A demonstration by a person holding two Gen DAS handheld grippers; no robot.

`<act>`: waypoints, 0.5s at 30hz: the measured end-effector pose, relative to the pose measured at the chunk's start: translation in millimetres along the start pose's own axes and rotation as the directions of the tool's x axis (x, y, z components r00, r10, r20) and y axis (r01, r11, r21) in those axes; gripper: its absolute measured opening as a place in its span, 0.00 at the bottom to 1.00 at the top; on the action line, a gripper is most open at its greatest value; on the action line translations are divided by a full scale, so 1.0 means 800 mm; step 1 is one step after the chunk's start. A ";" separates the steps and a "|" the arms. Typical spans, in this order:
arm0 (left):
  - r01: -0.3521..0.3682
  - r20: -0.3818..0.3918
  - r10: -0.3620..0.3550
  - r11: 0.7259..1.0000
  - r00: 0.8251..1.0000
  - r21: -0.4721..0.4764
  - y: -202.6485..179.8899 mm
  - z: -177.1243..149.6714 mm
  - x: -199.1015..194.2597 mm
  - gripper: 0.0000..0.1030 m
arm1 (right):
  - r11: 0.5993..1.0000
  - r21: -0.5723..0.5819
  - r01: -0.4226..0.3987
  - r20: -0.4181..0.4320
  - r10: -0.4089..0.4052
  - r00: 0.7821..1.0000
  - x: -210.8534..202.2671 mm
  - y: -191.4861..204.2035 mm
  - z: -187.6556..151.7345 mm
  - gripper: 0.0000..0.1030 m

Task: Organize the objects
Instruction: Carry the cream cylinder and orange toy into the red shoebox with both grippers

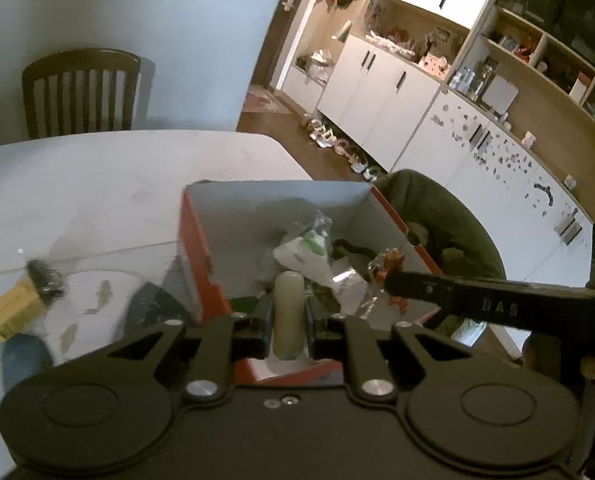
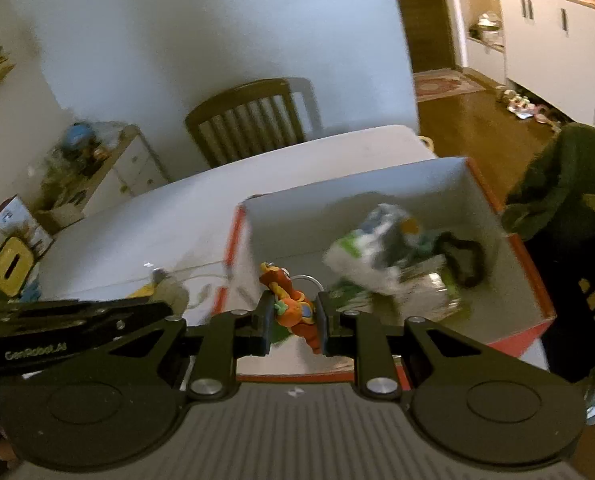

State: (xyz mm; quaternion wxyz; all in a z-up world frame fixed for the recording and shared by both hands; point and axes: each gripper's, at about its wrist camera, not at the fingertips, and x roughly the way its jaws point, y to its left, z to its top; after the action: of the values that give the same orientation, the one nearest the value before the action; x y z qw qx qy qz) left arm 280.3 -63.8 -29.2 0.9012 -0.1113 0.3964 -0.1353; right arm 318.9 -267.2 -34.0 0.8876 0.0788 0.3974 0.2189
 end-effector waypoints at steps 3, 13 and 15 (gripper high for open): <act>0.005 -0.045 -0.004 1.000 0.999 0.024 -0.014 0.001 0.026 0.14 | 1.000 0.018 0.025 0.004 -0.025 1.000 0.002 -0.027 0.004 0.20; -0.015 -0.148 0.027 0.997 0.989 0.080 -0.048 0.007 0.106 0.14 | 0.995 0.041 0.090 -0.010 -0.090 0.996 0.028 -0.089 0.021 0.20; -0.019 -0.162 0.034 0.996 0.986 0.090 -0.054 0.009 0.120 0.14 | 0.995 0.045 0.094 -0.018 -0.093 0.996 0.039 -0.097 0.026 0.20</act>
State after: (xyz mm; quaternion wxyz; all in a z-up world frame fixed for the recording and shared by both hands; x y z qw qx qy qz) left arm 341.4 -135.4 -76.6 0.8715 -0.0546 0.4640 -0.1493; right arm 377.8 -321.6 -65.5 0.8918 0.0786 0.4124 0.1688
